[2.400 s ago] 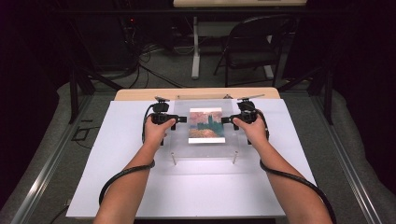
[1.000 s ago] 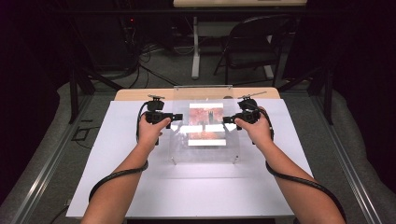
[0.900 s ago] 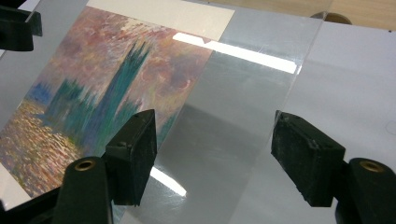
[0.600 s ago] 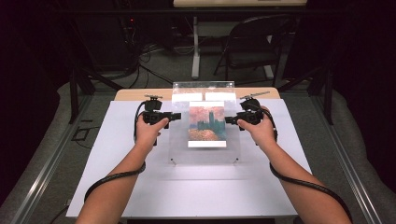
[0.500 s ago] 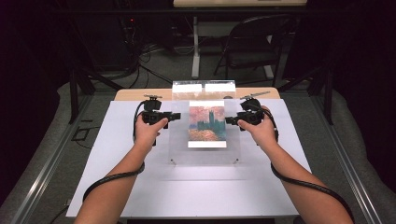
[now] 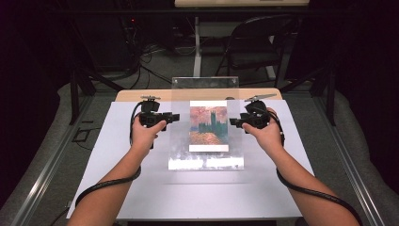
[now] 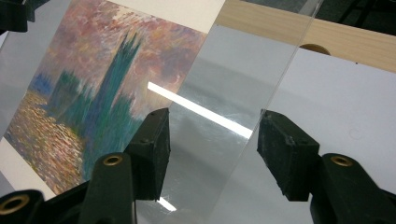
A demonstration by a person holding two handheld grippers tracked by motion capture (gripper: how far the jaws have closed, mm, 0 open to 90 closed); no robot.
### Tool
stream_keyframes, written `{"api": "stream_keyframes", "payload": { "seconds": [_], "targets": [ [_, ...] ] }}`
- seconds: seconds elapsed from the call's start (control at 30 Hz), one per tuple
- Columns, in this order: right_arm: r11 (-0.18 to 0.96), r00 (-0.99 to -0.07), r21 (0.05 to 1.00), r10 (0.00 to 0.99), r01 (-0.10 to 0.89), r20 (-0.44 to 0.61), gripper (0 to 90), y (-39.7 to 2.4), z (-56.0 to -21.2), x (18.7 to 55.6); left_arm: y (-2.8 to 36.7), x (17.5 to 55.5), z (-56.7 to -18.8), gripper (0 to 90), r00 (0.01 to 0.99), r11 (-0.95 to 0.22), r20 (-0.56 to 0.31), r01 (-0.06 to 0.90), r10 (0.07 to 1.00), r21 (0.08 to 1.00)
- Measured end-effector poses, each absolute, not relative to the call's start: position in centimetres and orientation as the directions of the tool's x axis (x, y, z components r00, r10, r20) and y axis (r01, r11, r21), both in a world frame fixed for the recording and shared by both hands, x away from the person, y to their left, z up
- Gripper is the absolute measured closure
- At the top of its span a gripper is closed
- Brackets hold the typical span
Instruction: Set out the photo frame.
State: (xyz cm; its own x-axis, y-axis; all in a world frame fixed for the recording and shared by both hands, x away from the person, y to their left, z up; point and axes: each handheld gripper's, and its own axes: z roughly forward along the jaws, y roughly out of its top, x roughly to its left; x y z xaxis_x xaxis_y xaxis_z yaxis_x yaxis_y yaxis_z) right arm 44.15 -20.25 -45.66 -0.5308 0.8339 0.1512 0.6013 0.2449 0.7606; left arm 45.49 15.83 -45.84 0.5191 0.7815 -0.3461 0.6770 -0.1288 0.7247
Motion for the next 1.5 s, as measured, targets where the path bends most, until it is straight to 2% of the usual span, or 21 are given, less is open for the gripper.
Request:
{"api": "stream_keyframes", "payload": {
  "seconds": [1.5],
  "targets": [
    [0.289,-0.571,0.803,0.818,0.521,0.075,61.1,-21.0,-42.9,39.4,17.1,40.9,-43.0,69.0,0.597,-0.179,-0.296,0.607,0.745,0.775]
  ]
}}
